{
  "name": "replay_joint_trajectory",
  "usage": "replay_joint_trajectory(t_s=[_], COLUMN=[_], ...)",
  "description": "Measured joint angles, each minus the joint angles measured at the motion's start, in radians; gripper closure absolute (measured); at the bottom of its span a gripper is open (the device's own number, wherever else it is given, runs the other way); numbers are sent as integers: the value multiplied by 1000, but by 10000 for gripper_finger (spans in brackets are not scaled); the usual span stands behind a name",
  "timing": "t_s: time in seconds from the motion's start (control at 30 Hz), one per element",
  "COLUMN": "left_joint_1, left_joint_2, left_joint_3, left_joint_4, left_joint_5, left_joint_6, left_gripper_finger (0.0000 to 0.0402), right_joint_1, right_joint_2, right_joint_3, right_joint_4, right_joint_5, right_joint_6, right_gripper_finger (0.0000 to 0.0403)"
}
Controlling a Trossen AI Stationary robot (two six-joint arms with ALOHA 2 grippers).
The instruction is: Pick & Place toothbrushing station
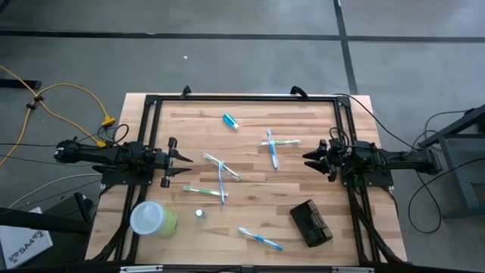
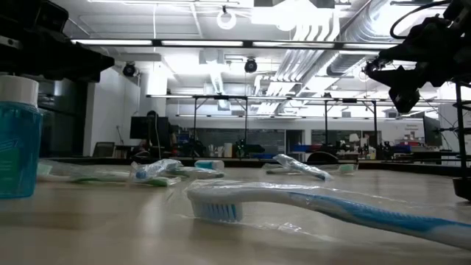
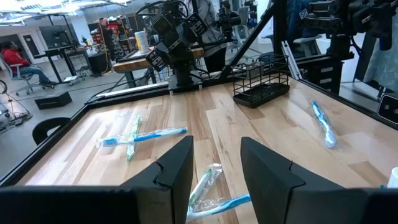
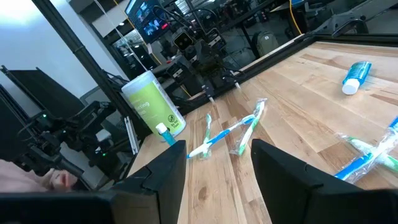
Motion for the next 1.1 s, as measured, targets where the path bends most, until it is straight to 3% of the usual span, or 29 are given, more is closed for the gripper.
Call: replay_joint_trajectory(t_s=[1.1], left_joint_1=[0], left_joint_2=[0], left_joint_3=[0], left_joint_4=[30], left_joint_5=[0], left_joint_6=[-43], left_gripper_finger=[273], right_joint_1=[0], right_joint_2=[0], right_joint_3=[0], right_joint_4=[0], right_joint_5=[0], right_joint_6=[0], right_gripper_finger=[229])
